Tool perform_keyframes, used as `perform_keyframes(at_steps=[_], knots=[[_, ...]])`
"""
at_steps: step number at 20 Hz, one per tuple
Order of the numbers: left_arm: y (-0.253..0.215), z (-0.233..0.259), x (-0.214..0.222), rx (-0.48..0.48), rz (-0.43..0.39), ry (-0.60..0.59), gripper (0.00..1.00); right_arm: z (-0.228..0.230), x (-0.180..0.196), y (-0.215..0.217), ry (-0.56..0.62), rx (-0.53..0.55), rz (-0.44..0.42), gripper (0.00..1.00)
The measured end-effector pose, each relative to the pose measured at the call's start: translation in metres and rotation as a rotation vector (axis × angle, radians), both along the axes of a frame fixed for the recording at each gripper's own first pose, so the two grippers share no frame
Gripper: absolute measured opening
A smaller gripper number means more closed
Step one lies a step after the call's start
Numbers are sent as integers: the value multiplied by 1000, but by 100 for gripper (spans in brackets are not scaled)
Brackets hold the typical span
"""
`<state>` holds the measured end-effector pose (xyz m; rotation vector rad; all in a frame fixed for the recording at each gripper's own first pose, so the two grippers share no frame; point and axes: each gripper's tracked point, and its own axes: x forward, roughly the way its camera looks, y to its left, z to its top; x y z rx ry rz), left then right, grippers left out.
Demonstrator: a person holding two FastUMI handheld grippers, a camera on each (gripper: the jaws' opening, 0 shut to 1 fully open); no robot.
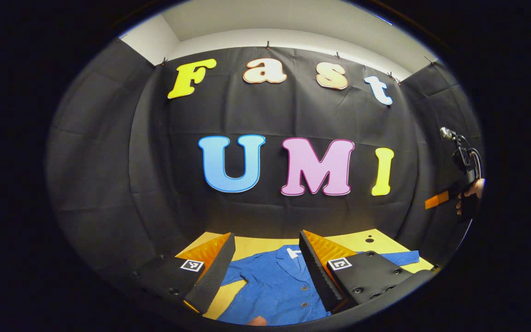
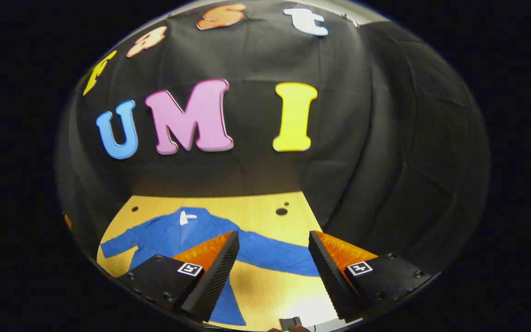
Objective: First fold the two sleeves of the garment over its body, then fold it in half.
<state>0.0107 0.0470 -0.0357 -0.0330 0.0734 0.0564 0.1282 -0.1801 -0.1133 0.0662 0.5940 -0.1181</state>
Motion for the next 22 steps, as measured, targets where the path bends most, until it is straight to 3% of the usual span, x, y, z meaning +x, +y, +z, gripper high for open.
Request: perform_keyframes(at_steps=[6,12,15,20,22], knots=[[-4,-14,30,7,74,71,80,-124,25,-89,382,60,-144,97],[-31,-28,76,9,128,150,80,-260,4,-136,814,209,-262,99],[-46,-38,89,1,141,197,80,-307,-5,-152,908,223,-306,99],[-62,-44,107,35,145,216,80,-334,-4,-151,1004,256,-297,99],[-74,-44,112,44,125,219,80,-342,-1,-150,988,252,-284,91]])
